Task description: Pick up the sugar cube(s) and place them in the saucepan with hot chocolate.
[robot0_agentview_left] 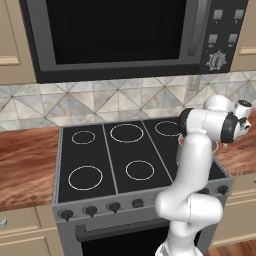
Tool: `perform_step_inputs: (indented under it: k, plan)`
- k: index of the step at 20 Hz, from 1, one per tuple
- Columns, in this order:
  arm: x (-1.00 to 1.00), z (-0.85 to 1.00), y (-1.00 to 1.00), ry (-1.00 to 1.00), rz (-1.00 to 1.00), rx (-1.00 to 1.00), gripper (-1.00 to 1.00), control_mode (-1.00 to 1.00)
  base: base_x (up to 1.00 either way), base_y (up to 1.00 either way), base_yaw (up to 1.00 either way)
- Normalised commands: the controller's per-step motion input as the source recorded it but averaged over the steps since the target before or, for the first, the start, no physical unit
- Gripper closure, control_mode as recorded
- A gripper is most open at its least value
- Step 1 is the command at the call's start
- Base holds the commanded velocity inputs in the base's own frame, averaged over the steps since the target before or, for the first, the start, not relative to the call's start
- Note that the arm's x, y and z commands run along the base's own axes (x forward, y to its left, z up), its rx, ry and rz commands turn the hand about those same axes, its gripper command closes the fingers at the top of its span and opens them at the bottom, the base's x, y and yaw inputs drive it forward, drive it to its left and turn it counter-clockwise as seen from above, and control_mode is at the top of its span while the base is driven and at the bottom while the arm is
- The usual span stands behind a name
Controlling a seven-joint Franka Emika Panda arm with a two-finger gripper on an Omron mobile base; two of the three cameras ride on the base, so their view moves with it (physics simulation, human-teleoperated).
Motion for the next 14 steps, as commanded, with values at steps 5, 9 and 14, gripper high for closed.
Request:
perform_step_inputs:
  k: [5,9,14]
  plan:
    - [0.00,-0.15,0.01,0.02,0.00,0.00,-1.00,-1.00,0.00,0.00,0.00]
    - [0.00,-0.16,0.00,0.07,0.00,0.00,-1.00,-1.00,0.00,0.00,0.00]
    - [0.00,-0.11,0.00,0.05,0.00,0.00,-1.00,-1.00,0.00,0.00,0.00]
